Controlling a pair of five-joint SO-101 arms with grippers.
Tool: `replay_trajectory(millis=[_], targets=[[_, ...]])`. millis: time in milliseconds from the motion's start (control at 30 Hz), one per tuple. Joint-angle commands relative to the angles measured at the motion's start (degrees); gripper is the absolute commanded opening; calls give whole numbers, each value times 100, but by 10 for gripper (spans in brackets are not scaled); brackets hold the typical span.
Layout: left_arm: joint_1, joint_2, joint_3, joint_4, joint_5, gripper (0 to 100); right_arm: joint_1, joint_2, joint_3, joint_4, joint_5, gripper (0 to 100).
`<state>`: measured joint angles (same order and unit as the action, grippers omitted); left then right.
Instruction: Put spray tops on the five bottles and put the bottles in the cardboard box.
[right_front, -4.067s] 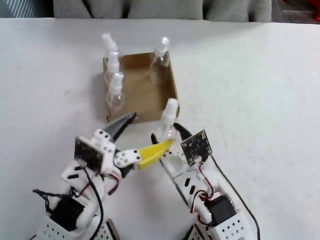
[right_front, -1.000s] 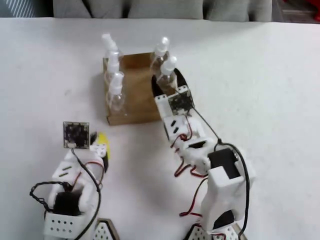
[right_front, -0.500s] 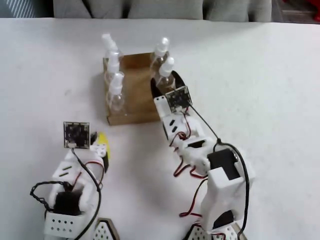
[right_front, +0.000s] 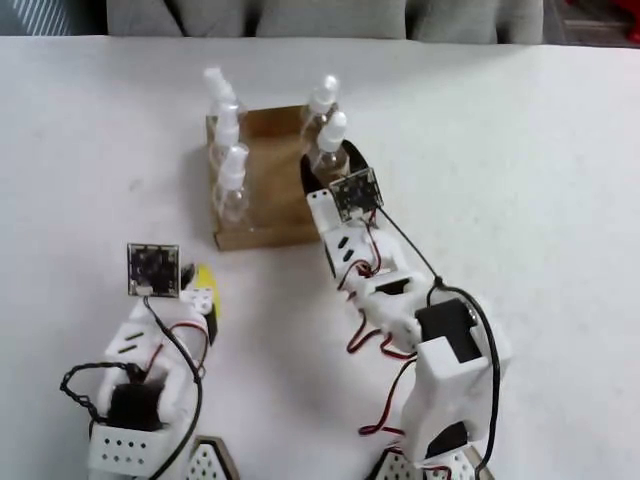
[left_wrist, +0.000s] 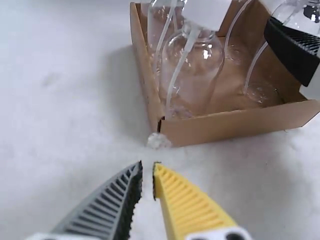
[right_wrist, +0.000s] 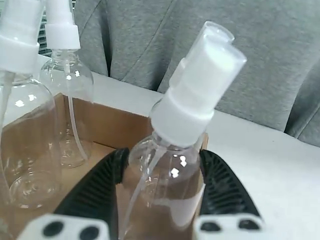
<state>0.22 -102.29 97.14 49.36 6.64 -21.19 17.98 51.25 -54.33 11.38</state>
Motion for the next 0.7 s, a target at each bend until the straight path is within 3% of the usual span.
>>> replay_trajectory(millis=[0,667], targets=[[-22,48,0,9,44,57,-57,-13,-53,127,-9,22],[-22,48,0,9,44,57,-92,-31,-44,541,-44,22]])
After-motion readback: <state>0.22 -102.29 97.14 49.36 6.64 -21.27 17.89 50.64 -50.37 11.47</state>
